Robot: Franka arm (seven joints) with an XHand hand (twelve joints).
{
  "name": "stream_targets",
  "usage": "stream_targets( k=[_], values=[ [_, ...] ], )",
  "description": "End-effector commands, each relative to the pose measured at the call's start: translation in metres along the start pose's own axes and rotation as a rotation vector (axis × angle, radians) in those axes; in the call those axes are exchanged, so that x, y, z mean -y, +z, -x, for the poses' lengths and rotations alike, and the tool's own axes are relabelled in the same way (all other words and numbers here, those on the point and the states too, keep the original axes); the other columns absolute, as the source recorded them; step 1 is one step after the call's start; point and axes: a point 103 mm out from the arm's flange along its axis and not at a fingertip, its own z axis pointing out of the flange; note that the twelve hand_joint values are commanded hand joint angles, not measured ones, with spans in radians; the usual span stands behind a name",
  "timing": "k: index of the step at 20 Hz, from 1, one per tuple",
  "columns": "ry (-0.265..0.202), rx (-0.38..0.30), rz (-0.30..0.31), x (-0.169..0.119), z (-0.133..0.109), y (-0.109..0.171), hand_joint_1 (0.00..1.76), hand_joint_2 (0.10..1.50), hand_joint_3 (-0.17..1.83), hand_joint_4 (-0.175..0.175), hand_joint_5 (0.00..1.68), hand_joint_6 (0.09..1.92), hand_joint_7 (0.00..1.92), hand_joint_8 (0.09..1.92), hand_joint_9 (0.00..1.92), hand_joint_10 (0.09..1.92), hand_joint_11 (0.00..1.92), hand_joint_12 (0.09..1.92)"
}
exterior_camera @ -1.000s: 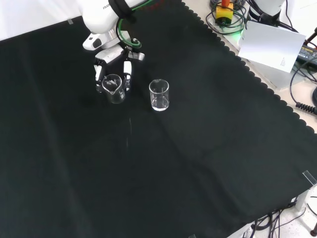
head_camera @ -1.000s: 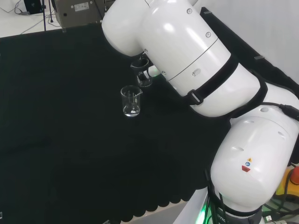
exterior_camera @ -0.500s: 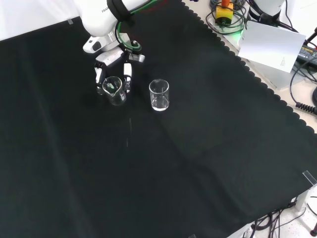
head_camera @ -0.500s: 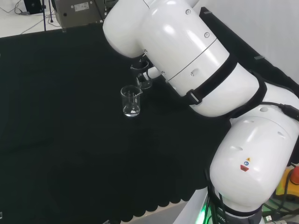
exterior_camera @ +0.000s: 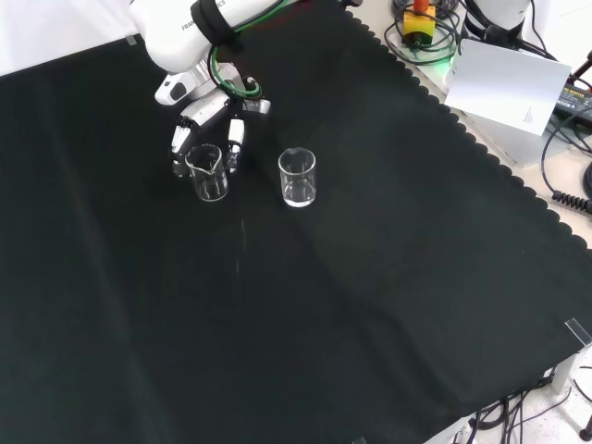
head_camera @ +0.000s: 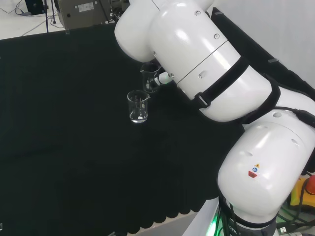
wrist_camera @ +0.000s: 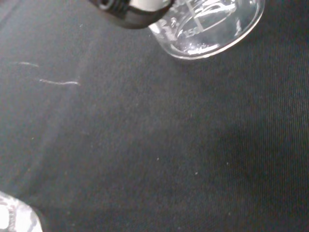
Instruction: Place the beaker back on the table.
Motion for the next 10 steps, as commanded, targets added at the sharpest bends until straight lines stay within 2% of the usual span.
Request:
stream_targets(
  k=[1, 5, 10],
  values=[
    [0.019, 0.011, -0.023, 0.015, 0.002, -0.003, 1.06, 0.96, -0.17, -0.05, 0.28, 0.35, 0.27, 0.68, 0.78, 0.09, 0.36, 1.31],
    [0.011, 0.014, -0.021, 0.027, -0.006, -0.018, 1.03, 0.93, -0.17, -0.049, 0.3, 0.21, 0.2, 0.67, 0.71, 0.09, 0.27, 1.37],
    [-0.004, 0.048, 0.03, 0.052, -0.032, -0.058, 0.96, 0.91, -0.17, -0.047, 0.3, 0.12, 0.13, 0.66, 0.62, 0.09, 0.19, 1.42]
  ],
)
